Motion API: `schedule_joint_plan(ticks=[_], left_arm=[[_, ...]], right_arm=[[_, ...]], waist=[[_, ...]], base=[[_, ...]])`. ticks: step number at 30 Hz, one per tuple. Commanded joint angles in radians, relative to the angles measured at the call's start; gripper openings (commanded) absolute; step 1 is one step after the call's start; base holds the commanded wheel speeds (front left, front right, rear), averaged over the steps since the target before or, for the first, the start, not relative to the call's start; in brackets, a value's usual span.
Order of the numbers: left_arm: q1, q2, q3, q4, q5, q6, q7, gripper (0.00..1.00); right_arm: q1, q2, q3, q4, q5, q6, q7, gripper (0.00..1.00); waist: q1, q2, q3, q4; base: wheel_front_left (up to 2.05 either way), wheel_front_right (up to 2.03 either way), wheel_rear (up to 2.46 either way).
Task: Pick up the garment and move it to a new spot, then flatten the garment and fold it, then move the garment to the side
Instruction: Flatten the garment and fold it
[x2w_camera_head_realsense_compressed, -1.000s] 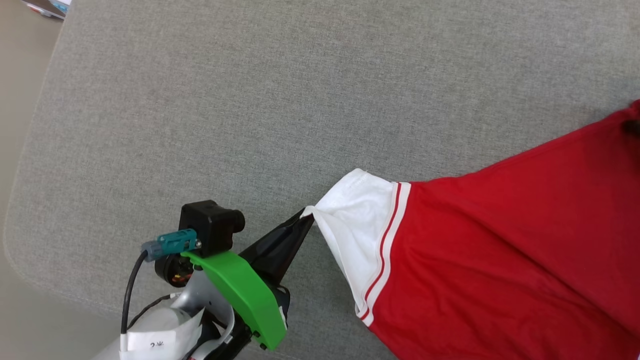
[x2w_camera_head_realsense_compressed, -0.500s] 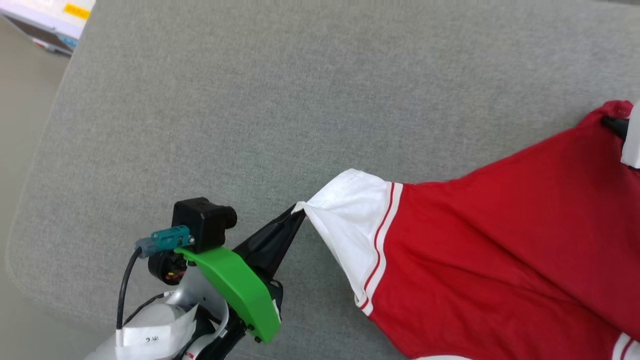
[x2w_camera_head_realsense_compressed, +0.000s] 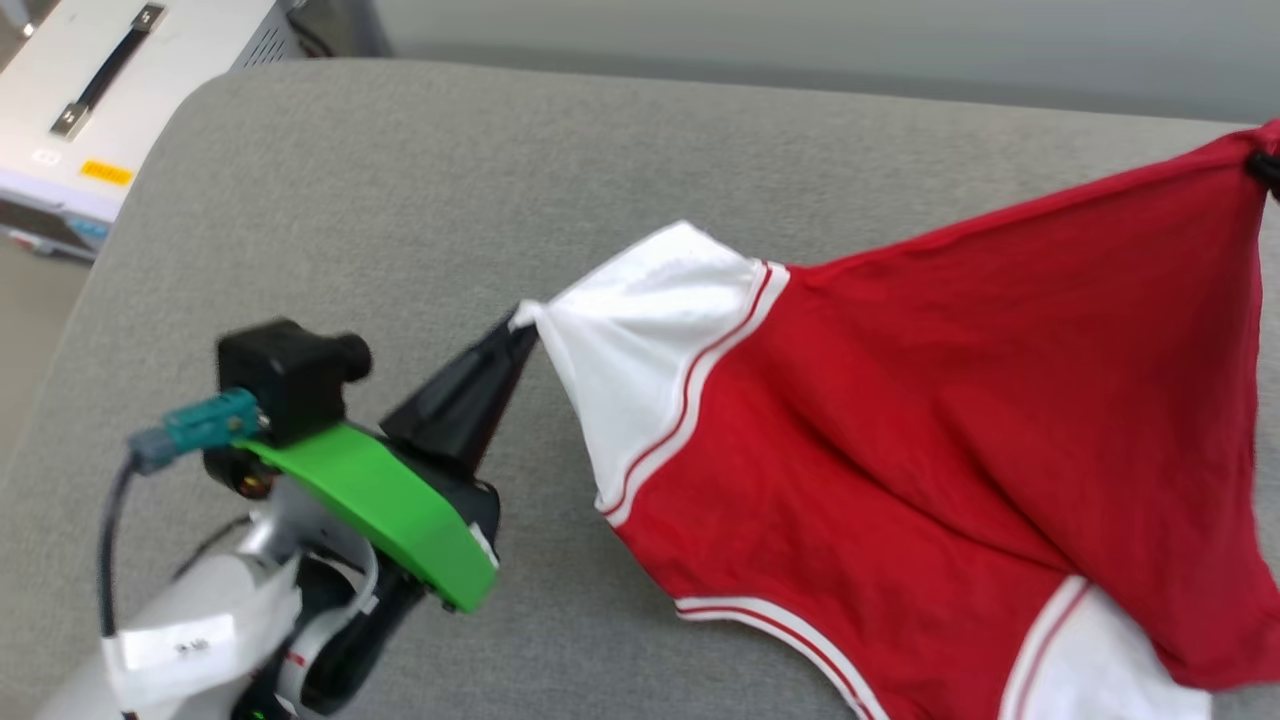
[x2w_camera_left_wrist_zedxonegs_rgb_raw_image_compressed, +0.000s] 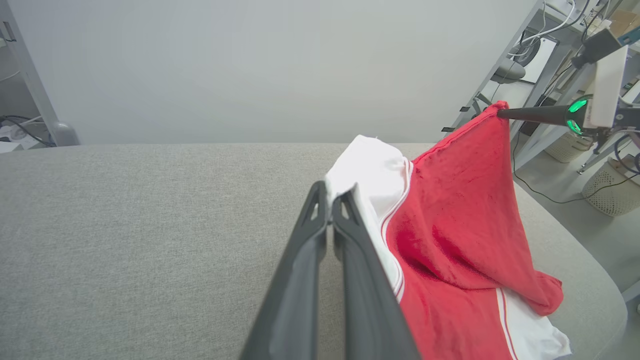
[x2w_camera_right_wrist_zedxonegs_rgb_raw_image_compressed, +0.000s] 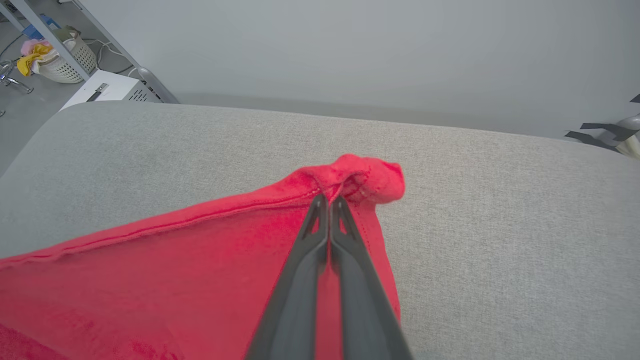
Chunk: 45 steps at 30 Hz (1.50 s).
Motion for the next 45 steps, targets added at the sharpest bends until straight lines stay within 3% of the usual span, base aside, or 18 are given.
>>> schedule_joint_plan(ticks=[1,13,26,36,45], left_arm=[[-0.037,0.014,0.018,-0.011,0.001,0.010,0.004,0.00],[-0.182,0.059,0.147,-0.048,0.017,0.058,0.012,0.00],[-0.363,0.107,0.254,-0.043,0.056,0.078,0.013,0.00],[-0.651,0.155,0.276,0.108,0.090,-0.017,0.062,0.00],[-1.006,0.135,0.223,0.377,0.173,-0.140,0.085,0.00]], right_arm=[[0.016,-0.011,-0.007,-0.024,0.015,0.000,0.004,0.00],[0.023,-0.005,-0.084,-0.249,0.049,0.000,0.048,0.00],[-0.040,0.017,-0.146,-0.377,0.056,0.000,-0.029,0.00],[-0.240,0.028,-0.161,-0.322,-0.019,0.000,-0.171,0.00],[-0.498,0.053,-0.116,-0.117,-0.122,0.000,-0.329,0.00]], waist=[[0.0001,0.0000,-0.044,-0.047],[0.0001,0.0000,-0.076,-0.127],[0.0001,0.0000,-0.018,-0.185],[0.0001,0.0000,0.156,-0.204],[0.0001,0.0000,0.337,-0.215]], base=[[0.00,0.00,0.00],[0.00,0.00,0.00],[0.00,0.00,0.00],[0.00,0.00,0.00],[0.00,0.00,0.00]])
